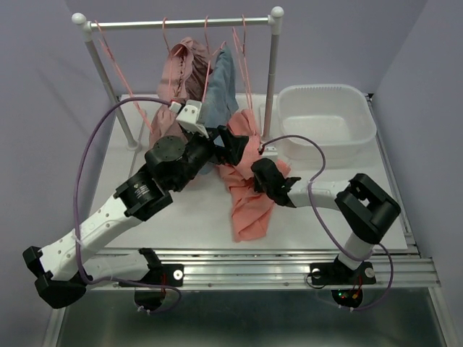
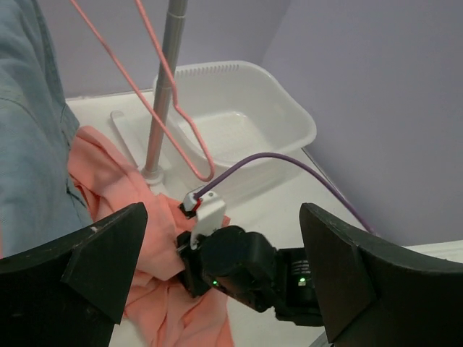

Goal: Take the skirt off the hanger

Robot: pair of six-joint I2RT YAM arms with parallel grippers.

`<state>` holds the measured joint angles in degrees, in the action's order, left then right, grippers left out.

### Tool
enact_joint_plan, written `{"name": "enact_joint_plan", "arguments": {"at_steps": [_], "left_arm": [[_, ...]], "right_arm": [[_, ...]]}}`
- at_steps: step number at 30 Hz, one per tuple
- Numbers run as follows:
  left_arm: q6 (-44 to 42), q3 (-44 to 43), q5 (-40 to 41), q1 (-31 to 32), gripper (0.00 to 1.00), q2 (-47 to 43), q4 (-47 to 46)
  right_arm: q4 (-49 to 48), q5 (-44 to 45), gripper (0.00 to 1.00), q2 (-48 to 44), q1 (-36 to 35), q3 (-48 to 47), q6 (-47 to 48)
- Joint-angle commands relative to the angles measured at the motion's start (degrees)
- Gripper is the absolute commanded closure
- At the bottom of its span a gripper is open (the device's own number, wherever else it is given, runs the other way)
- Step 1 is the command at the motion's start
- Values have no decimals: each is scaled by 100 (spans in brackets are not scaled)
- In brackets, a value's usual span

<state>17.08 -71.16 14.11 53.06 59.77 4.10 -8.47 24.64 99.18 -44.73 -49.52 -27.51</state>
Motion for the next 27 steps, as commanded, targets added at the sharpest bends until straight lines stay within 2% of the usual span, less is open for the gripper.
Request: {"name": "enact_joint_plan", "arguments": {"at_steps": [1,2,6,9,11,14,15,18,22,25,27], "left_arm": [[287,339,523,20,1,-607,-208],[322,470,688,20,1,-798,-129],[463,708,1005,12,1,-1186,12],[559,849,1269,12,1,-1362,143],[630,866,1366,20,1,-1406,240],[770,823,1699,12,1,-1363,425],[840,823,1753,12,1,-1354,460],[876,814,1797,12,1,-1275,469],[797,647,1824,20,1,-1073,495],[762,393,2042,12,1,-836,487],[727,270,2165,3,1,-704,495]], "right_arm": [[241,1016,99,-1196,17,109,104],[275,946,99,-1738,17,109,244],[372,735,99,-2770,17,-84,622],[513,1190,99,-3578,17,-531,1034],[592,1927,99,-3633,17,-882,1325],[592,2770,99,-3424,297,-1691,2002],[592,2783,99,-3335,655,-2119,2212],[601,2284,99,-2993,1324,-2737,2293],[601,1772,99,-2247,2247,-4210,2636],[601,1509,99,-1519,2599,-5073,2863],[601,1447,99,-1226,2732,-5252,2839]]}}
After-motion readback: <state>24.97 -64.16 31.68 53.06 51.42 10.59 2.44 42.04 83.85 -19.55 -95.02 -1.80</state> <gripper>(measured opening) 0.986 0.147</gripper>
